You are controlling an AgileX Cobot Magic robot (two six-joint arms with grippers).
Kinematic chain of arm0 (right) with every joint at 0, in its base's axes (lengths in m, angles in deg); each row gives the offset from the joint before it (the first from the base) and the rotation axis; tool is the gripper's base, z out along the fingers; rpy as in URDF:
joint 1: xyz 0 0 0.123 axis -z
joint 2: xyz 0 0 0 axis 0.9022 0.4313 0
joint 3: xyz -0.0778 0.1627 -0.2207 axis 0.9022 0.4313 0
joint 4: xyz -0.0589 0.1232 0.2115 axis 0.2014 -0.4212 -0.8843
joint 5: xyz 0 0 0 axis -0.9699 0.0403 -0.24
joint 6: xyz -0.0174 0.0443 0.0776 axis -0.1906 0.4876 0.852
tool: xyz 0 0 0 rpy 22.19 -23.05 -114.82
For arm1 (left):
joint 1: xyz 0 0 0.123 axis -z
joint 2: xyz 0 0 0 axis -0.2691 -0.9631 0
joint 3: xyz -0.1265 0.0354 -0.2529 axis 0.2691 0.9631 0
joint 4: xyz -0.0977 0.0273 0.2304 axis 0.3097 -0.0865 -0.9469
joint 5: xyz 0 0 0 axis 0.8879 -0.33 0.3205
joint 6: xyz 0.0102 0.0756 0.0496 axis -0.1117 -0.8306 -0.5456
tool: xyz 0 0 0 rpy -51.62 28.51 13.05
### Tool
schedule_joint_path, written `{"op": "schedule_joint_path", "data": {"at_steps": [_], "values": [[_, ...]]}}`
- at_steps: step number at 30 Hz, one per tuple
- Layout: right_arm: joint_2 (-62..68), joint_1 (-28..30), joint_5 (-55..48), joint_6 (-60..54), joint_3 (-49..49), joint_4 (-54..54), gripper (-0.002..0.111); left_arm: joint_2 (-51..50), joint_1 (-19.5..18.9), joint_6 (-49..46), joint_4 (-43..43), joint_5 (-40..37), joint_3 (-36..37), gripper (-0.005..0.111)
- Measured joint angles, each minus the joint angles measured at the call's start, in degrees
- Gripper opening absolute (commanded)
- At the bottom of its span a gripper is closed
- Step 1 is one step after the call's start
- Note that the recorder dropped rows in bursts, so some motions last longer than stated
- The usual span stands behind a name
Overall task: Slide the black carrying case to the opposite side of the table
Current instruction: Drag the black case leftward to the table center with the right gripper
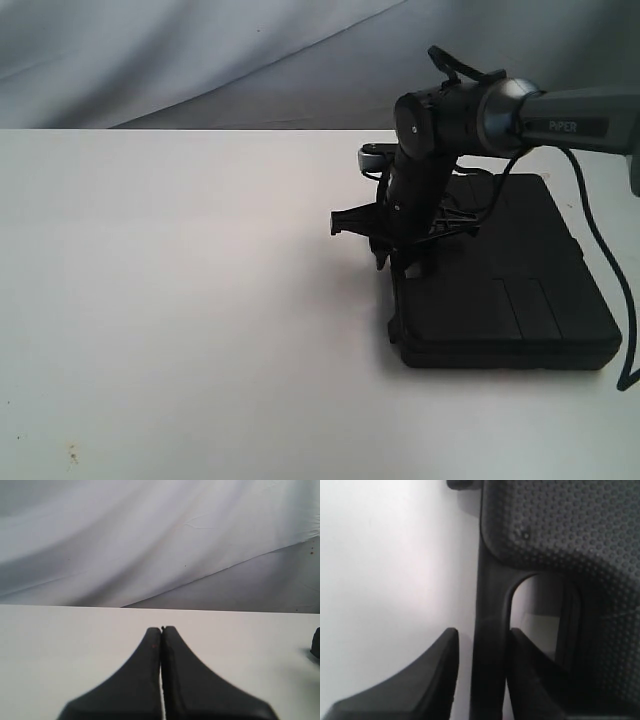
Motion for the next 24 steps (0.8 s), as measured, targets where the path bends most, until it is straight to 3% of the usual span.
{"op": "schedule_joint_path", "data": {"at_steps": [4,9,24], "values": [[0.1,0.0,0.2,0.0,0.0,0.0,0.021,0.0,0.0,0.0,0.0,0.0,0.0,0.0],[0.7,0.2,0.2,0.4,0.0,0.0,0.0,0.0,0.0,0.0,0.0,0.0,0.0,0.0],[0.8,-0.5,1.4,5.3,0.0,0.6,0.0,0.0,0.0,0.0,0.0,0.0,0.0,0.0]]}}
